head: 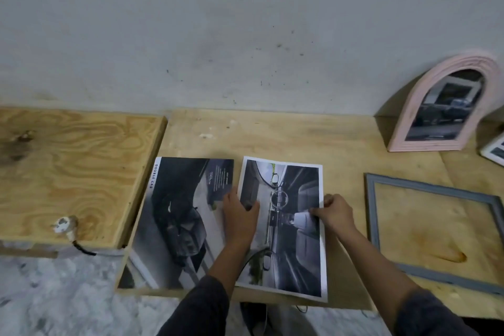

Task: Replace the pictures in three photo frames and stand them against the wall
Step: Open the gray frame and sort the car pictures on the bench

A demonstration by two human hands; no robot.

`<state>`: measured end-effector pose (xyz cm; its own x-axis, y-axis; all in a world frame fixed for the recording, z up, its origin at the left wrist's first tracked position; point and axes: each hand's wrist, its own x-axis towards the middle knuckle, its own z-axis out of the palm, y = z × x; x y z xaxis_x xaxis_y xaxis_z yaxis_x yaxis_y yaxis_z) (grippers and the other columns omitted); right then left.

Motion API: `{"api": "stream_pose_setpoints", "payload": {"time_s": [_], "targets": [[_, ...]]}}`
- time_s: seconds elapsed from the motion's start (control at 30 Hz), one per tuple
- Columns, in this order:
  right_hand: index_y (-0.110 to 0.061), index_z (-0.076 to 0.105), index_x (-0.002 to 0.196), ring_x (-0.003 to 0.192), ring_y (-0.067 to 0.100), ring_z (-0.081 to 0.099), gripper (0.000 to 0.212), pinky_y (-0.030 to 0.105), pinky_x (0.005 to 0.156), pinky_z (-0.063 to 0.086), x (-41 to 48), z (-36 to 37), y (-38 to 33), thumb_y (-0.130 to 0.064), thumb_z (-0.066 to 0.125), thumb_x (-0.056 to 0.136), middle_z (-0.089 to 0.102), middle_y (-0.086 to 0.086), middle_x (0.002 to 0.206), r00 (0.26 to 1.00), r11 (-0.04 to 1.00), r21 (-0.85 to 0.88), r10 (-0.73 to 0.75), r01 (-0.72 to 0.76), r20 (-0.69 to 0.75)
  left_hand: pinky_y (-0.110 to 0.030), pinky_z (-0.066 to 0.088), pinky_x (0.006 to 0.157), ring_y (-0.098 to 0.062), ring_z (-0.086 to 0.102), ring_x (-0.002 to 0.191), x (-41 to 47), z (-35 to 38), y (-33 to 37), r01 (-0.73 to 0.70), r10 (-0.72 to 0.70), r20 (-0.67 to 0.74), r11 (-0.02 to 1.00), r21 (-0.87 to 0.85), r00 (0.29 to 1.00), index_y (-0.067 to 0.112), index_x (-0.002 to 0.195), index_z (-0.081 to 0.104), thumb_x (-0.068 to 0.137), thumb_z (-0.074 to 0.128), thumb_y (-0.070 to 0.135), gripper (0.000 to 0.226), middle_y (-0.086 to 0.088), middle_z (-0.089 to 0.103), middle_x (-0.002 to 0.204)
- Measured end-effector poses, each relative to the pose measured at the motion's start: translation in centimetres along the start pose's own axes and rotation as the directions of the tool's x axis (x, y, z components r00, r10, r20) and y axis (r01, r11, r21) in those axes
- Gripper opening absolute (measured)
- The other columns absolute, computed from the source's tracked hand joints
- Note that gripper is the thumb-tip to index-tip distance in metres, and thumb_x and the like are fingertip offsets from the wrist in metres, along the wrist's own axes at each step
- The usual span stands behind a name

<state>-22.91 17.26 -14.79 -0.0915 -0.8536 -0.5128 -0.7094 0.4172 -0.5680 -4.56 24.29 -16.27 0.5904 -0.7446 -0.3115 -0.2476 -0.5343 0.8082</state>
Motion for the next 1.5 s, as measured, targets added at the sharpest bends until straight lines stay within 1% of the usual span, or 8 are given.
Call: {"api": "stream_pose_setpoints", "payload": {"time_s": [0.27, 0.47, 0.67, 0.8, 0.87, 0.97, 1.13, 1.5], "targets": [[-0.006, 0.046, 0.088, 0.069, 0.021, 0.047, 0.005, 0.022, 0.05, 0.03, 0.2, -1.7, 0.1, -0.006, 0.05, 0.091, 0.053, 0.01, 0.082, 0.993, 0.989, 0.127, -0.063, 0.076, -0.103, -0.019, 0.046, 0.074, -0.016, 0.057, 0.09, 1.7, -0.8, 2.2, 0.043, -0.037, 0.043, 0.986, -0.158, 0.998, 0.007, 0.112, 0.058, 0.076, 0.071, 0.005, 0.038, -0.008, 0.062, 0.105], [-0.01, 0.046, 0.095, 0.071, 0.02, 0.048, 0.008, 0.021, 0.058, 0.035, 0.2, -7.4, -1.6, -0.003, 0.043, 0.093, 0.052, 0.006, 0.078, 0.973, 0.804, 0.567, -0.062, 0.18, -0.221, -0.025, 0.054, 0.064, -0.02, 0.061, 0.077, -0.2, -2.3, 11.0, 0.123, 0.105, 0.482, 0.9, -0.418, 0.87, 0.014, 0.091, 0.061, 0.085, 0.06, 0.008, 0.008, -0.005, 0.064, 0.084], [-0.017, 0.047, 0.124, 0.103, 0.017, 0.048, 0.039, 0.036, 0.084, 0.039, 0.1, -17.8, -2.5, -0.03, 0.059, 0.088, 0.052, 0.0, 0.11, 0.98, 0.639, 0.743, -0.121, 0.198, -0.158, -0.017, 0.044, 0.094, 0.001, 0.056, 0.107, -8.4, 1.6, 24.3, -0.312, 0.554, 0.6, 0.829, -0.464, 0.578, 0.031, 0.124, 0.051, 0.095, 0.04, 0.0, 0.044, 0.011, 0.059, 0.12], [-0.013, 0.067, 0.108, 0.1, 0.027, 0.063, 0.044, 0.045, 0.087, 0.051, -0.5, -28.2, 1.9, -0.036, 0.031, 0.098, 0.067, 0.014, 0.107, 0.929, 0.281, 0.954, -0.371, 0.103, 0.009, -0.033, 0.015, 0.12, -0.01, 0.019, 0.142, -14.2, 8.4, 28.1, -0.82, 0.69, 0.633, 0.553, -0.147, 0.351, 0.033, 0.142, 0.031, 0.088, 0.032, -0.006, 0.067, 0.005, 0.025, 0.154], [-0.005, 0.068, 0.11, 0.106, 0.033, 0.063, 0.073, 0.043, 0.087, 0.052, -1.1, -32.6, 5.1, -0.055, 0.016, 0.096, 0.065, 0.02, 0.117, 0.866, 0.172, 0.985, -0.491, -0.011, 0.095, -0.049, 0.014, 0.117, -0.026, 0.011, 0.146, -16.5, 12.6, 27.1, -0.908, 0.649, 0.652, 0.388, 0.158, 0.391, 0.04, 0.144, 0.021, 0.081, 0.029, -0.006, 0.078, 0.006, 0.015, 0.158], [-0.01, 0.072, 0.089, 0.065, 0.025, 0.071, 0.046, 0.035, 0.056, 0.059, 0.3, -35.5, 11.4, -0.047, 0.046, 0.089, 0.075, 0.011, 0.076, 0.969, 0.518, 0.855, -0.218, 0.017, 0.113, -0.064, 0.015, 0.111, -0.039, 0.012, 0.143, -19.1, 19.1, 23.6, -0.928, 0.616, 0.704, 0.132, 0.349, 0.353, 0.035, 0.146, 0.019, 0.085, 0.034, 0.003, 0.071, -0.003, 0.014, 0.158], [-0.008, 0.064, 0.098, 0.086, 0.025, 0.065, 0.025, 0.036, 0.085, 0.05, 4.6, -31.7, 21.0, -0.004, 0.071, 0.075, 0.071, 0.013, 0.103, 0.991, 0.96, 0.28, -0.045, 0.009, 0.123, -0.071, -0.009, 0.107, -0.033, -0.019, 0.143, -20.3, 26.5, 15.7, -0.884, 0.151, 0.885, 0.241, 0.4, 0.441, 0.036, 0.147, -0.001, 0.092, 0.048, 0.038, 0.074, -0.004, -0.015, 0.158], [-0.005, 0.035, 0.135, 0.124, 0.036, 0.041, 0.09, 0.047, 0.1, 0.044, 6.0, -27.4, 26.1, -0.032, 0.08, 0.062, 0.041, 0.019, 0.137, 0.839, 0.786, -0.447, -0.528, 0.427, -0.127, -0.068, -0.008, 0.107, -0.034, -0.022, 0.142, -19.0, 29.0, 10.8, -0.56, -0.018, 0.618, 0.402, 0.724, 0.786, 0.035, 0.146, -0.009, 0.093, 0.025, 0.058, 0.067, -0.004, -0.024, 0.155]]}}
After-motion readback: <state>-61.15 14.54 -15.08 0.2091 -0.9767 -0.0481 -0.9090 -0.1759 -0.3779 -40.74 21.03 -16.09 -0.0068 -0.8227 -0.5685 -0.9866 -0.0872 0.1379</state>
